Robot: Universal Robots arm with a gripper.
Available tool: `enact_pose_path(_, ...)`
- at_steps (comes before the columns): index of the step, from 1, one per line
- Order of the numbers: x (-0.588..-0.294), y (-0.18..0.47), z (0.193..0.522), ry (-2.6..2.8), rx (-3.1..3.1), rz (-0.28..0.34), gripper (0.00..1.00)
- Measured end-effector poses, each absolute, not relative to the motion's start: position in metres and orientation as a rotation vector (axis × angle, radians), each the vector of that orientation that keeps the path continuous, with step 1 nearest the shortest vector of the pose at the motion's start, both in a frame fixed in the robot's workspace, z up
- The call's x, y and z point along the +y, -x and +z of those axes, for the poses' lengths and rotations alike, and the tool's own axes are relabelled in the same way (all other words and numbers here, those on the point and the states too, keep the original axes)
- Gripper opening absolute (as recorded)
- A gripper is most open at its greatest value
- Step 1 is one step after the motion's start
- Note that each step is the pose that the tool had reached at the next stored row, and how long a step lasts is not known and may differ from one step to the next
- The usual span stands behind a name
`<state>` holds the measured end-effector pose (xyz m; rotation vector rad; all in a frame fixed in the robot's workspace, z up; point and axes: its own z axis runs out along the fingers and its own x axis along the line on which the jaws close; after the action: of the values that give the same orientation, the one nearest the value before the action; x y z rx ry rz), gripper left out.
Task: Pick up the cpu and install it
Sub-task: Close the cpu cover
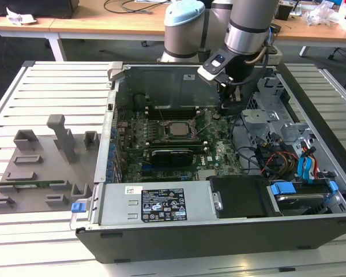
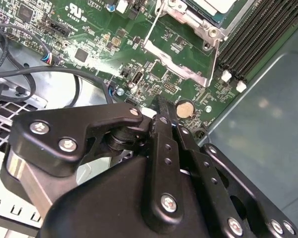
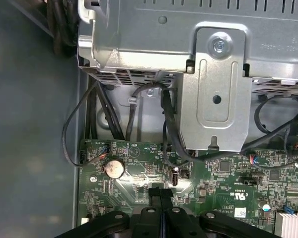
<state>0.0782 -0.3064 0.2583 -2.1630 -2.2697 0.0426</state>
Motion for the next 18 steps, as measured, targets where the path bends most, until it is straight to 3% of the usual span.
enact_pose_path(18,-0.306,-0.043,0.246,2.163,-2.27,0.043,0.11)
